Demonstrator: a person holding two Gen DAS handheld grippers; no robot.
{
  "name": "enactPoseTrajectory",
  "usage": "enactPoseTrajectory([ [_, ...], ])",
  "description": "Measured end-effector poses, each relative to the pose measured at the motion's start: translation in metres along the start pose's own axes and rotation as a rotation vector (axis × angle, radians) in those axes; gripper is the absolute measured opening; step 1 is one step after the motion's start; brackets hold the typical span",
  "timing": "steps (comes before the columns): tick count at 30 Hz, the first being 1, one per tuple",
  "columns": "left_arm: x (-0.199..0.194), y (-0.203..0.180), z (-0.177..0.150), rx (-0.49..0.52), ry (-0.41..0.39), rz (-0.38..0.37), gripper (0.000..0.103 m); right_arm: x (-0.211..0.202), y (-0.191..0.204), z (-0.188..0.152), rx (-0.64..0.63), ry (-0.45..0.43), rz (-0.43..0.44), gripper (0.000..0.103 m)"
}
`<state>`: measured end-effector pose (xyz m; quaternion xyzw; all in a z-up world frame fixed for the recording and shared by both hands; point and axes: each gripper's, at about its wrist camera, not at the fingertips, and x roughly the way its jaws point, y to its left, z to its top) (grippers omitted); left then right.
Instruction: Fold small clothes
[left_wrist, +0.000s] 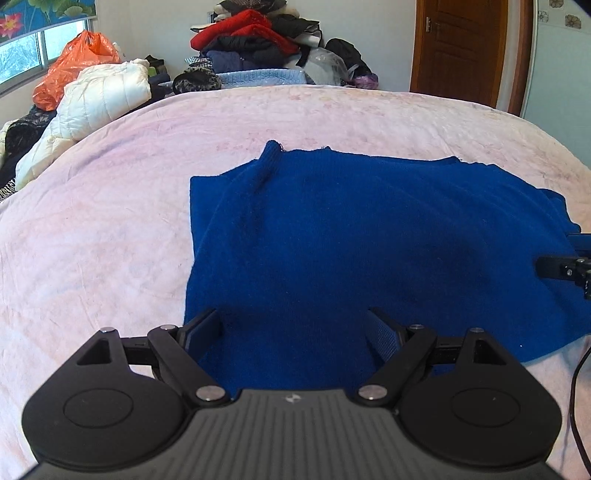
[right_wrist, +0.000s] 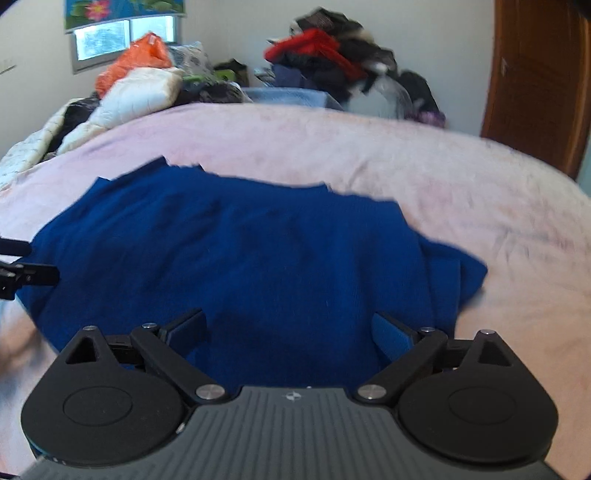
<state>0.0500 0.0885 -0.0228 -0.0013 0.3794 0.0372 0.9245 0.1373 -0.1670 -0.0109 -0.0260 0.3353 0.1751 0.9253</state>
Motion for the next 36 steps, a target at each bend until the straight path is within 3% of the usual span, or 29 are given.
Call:
enactPoseTrajectory([
  [6,0.001,-0.008,-0.004,-0.001,0.007,0.025,0.091,-0.005,0.001,-0.010,0.067,0.013,-0.026,0.100],
  [13,0.005,-0.011,-0.011,-0.013,0.016,0.037,0.098,-0.002,0.004,-0.025,0.010,0.025,-0.027,0.103],
  [18,0.006,-0.013,-0.015,-0.005,0.006,0.048,0.099,-0.003,0.005,-0.034,-0.027,-0.017,-0.026,0.103],
  [22,0.007,-0.013,-0.020,-0.010,-0.011,0.048,0.103,-0.004,0.004,-0.041,-0.031,-0.056,-0.027,0.103],
  [30,0.000,-0.015,-0.036,-0.022,-0.085,0.057,0.103,-0.004,0.007,-0.041,-0.045,-0.055,-0.040,0.103],
  [33,-0.008,-0.009,-0.030,-0.013,-0.071,0.016,0.103,-0.003,0.009,-0.041,-0.052,-0.053,-0.042,0.103],
  [36,-0.020,0.010,-0.020,-0.070,-0.093,-0.039,0.103,-0.007,0.010,-0.037,-0.052,-0.055,-0.036,0.103],
])
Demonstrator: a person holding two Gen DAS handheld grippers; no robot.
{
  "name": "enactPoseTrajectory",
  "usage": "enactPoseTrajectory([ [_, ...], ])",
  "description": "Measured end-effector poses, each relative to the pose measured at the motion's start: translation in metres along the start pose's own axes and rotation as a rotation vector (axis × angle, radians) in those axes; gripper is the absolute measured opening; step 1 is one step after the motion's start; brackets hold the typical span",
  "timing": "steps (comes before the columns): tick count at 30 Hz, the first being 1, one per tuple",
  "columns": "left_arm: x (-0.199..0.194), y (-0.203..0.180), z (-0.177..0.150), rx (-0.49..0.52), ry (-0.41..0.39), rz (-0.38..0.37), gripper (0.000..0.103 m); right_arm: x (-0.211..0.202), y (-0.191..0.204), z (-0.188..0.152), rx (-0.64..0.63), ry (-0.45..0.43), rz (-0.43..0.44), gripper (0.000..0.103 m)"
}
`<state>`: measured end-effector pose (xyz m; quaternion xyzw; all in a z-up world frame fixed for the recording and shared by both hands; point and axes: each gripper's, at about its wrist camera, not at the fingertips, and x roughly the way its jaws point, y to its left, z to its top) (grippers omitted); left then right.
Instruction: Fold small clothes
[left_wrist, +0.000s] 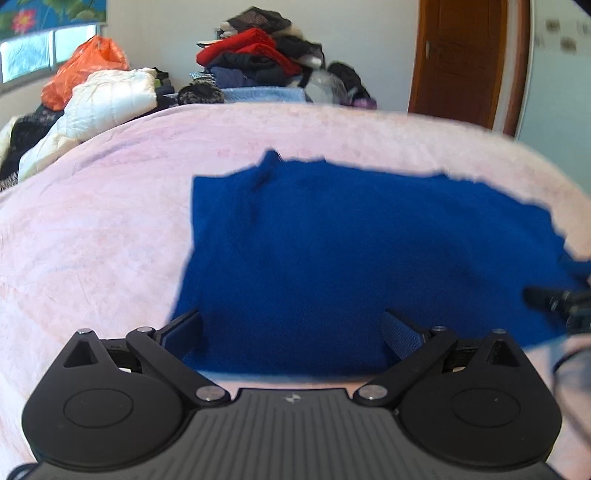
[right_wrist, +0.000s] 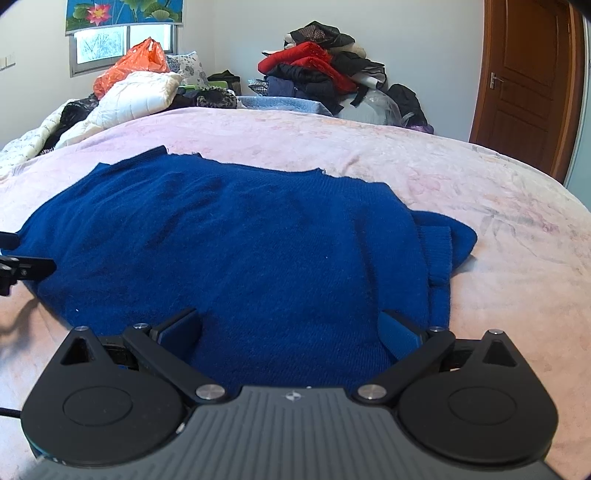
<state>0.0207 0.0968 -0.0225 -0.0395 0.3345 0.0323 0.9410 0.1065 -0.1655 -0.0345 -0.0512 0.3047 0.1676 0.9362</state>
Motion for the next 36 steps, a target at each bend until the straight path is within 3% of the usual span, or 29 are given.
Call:
enactPoseTrajectory([
  [3,-0.005,0.030,0.021,-0.097,-0.009,-0.030,0.103,-0.012,0.009,0.014,-0.005,-0.047,0.030,0.102],
  [7,0.007,0.075,0.051,-0.270,0.032,-0.029,0.103,-0.036,0.041,0.045,-0.138,-0.195,0.034,0.103],
  [11,0.029,0.090,0.077,-0.186,0.063,0.008,0.103,-0.041,0.087,0.068,-0.329,-0.236,0.060,0.103],
  [14,0.050,0.093,0.092,-0.123,0.099,0.000,0.103,-0.036,0.129,0.065,-0.455,-0.219,0.113,0.102],
  [17,0.072,0.099,0.100,-0.129,0.157,-0.077,0.103,-0.027,0.171,0.049,-0.588,-0.195,0.136,0.100],
  [20,0.092,0.105,0.106,-0.146,0.216,-0.160,0.103,-0.020,0.212,0.030,-0.771,-0.176,0.098,0.100],
  [24,0.117,0.120,0.107,-0.257,0.298,-0.293,0.103,-0.015,0.251,0.009,-0.921,-0.192,0.036,0.098],
  [31,0.142,0.127,0.114,-0.346,0.340,-0.523,0.103,0.006,0.274,0.005,-0.922,-0.212,-0.061,0.098],
  [36,0.158,0.120,0.117,-0.365,0.335,-0.593,0.103,0.027,0.280,0.019,-0.864,-0.220,-0.106,0.097],
])
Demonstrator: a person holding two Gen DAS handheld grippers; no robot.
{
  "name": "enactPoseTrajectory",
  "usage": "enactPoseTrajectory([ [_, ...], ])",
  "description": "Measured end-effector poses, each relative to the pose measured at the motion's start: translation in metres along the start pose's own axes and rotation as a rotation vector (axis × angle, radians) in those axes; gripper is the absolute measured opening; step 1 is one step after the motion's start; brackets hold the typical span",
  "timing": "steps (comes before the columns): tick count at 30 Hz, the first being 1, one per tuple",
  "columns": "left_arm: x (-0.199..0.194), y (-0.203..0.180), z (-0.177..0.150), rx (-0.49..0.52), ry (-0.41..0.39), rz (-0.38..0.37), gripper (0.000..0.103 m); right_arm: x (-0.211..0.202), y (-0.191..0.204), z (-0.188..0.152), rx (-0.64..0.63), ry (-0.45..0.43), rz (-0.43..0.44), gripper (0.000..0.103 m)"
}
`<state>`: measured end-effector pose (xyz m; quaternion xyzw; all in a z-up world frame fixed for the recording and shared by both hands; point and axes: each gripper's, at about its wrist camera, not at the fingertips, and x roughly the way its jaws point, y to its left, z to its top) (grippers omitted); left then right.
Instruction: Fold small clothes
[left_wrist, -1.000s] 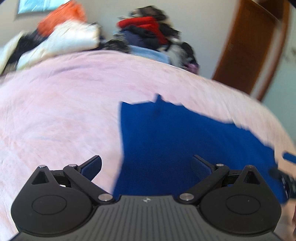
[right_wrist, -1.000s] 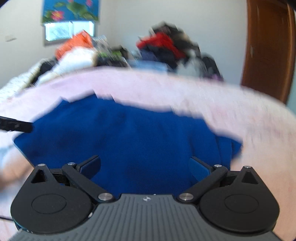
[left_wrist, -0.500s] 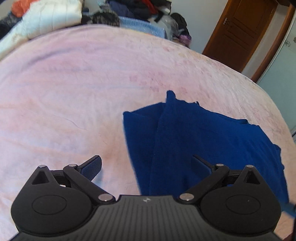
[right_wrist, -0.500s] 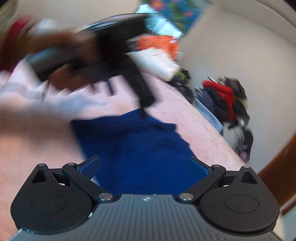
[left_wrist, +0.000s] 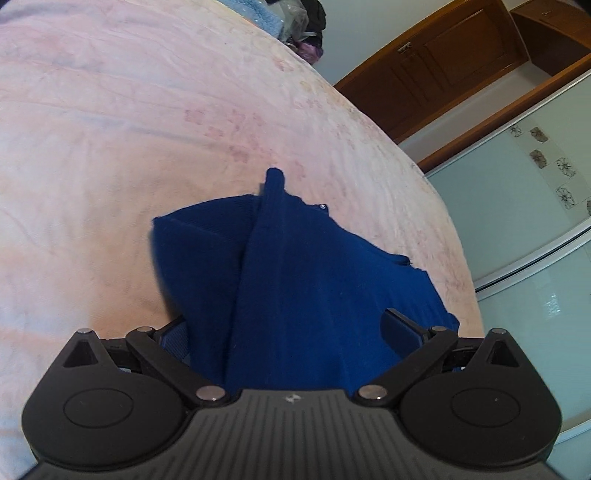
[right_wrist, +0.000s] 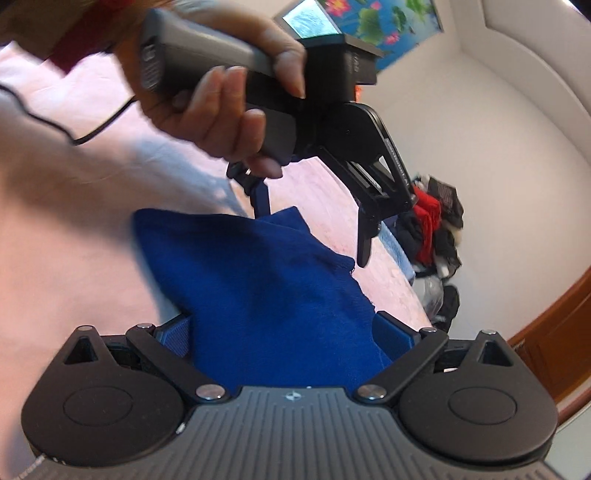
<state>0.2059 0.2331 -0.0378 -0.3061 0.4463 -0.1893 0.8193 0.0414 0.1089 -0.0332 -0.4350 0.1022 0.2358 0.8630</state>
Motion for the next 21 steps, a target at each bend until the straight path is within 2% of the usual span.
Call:
enactPoseTrajectory([
  [2,0.004,0.000,0.004,-0.003,-0.004,-0.014,0.102,0.005,0.002,0.003,0.009,-0.009,-0.013,0.093],
  [4,0.008,0.001,0.007,-0.014,-0.015,-0.022,0.102,0.010,0.003,0.005,0.035,-0.002,-0.002,0.083],
  [6,0.011,0.002,0.011,-0.027,-0.031,-0.022,0.099,0.014,0.007,0.008,0.046,0.013,0.030,0.057],
  [7,0.012,0.001,0.012,-0.023,-0.036,-0.007,0.089,0.012,0.010,0.005,0.052,0.015,0.046,0.051],
  [8,0.013,0.000,0.013,-0.012,-0.034,0.013,0.073,0.011,0.012,0.006,0.053,0.015,0.058,0.039],
  [9,0.015,-0.002,0.014,0.005,-0.030,0.044,0.064,0.008,0.015,0.006,0.053,0.015,0.067,0.028],
  [10,0.016,-0.004,0.015,0.020,-0.028,0.077,0.048,0.006,0.016,0.006,0.050,0.015,0.070,0.025],
  [11,0.017,-0.005,0.016,0.028,-0.025,0.101,0.037,0.001,0.019,0.007,0.047,0.010,0.070,0.017],
  [14,0.017,-0.001,0.017,0.013,-0.031,0.151,0.017,-0.005,0.018,0.007,0.059,0.004,0.087,0.014],
  [17,0.015,-0.008,0.012,0.040,-0.054,0.202,0.013,-0.008,0.009,0.004,0.096,-0.005,0.116,0.013],
  [21,0.013,-0.042,0.004,0.170,-0.091,0.323,0.011,-0.013,-0.019,0.001,0.217,-0.016,0.187,0.010],
])
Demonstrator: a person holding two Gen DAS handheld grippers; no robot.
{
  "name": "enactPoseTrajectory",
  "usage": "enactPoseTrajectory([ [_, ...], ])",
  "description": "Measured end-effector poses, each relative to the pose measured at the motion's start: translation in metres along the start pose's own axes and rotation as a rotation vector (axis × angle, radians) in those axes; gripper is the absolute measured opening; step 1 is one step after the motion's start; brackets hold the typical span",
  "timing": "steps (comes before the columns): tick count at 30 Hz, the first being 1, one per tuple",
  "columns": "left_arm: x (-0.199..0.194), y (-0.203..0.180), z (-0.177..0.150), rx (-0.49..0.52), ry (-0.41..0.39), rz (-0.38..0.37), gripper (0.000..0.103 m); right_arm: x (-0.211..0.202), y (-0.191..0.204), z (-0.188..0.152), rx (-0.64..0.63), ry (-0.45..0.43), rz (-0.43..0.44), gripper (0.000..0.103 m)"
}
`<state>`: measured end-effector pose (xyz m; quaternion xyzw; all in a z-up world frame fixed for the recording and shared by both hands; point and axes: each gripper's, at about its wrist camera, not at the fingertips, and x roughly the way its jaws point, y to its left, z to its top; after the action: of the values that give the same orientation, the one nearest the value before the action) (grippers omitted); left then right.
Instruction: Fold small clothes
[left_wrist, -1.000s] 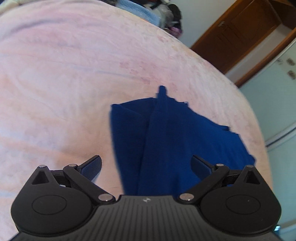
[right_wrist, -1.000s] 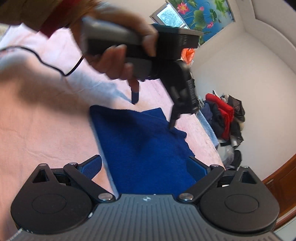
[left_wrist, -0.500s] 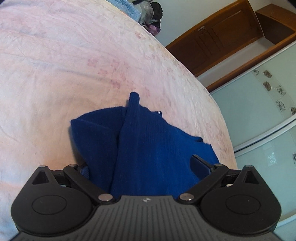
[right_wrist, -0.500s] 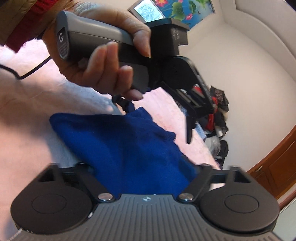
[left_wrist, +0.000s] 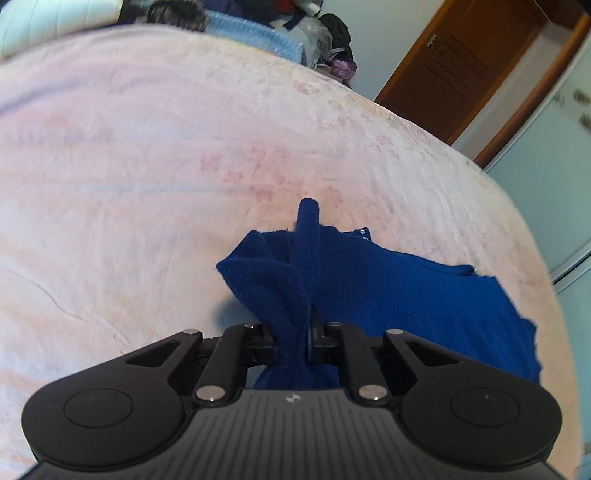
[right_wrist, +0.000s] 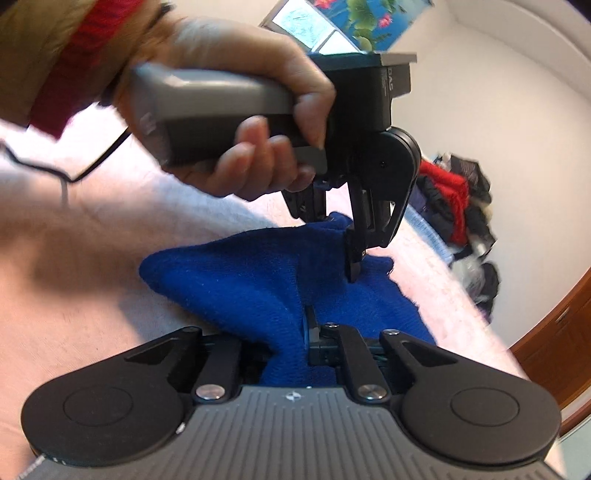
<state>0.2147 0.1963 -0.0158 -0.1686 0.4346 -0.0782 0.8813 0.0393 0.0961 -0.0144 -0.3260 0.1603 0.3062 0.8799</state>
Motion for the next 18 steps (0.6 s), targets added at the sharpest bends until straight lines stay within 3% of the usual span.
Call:
enactPoseTrajectory([
  [4,-0.017,-0.024,0.004,0.062,-0.055,0.058,0.011,-0.023,-0.024,0.002,0.128,-0.044,0.038,0.007],
  [10,-0.039,-0.049,0.013,0.050,-0.094,0.065,0.011,-0.061,-0.049,-0.012,0.241,-0.134,-0.002,0.006],
  [14,-0.043,-0.062,0.017,0.027,-0.101,0.056,0.011,-0.085,-0.062,-0.023,0.300,-0.153,0.002,0.006],
  [18,-0.043,-0.084,0.016,0.068,-0.108,0.101,0.011,-0.103,-0.078,-0.034,0.371,-0.159,0.003,0.006],
])
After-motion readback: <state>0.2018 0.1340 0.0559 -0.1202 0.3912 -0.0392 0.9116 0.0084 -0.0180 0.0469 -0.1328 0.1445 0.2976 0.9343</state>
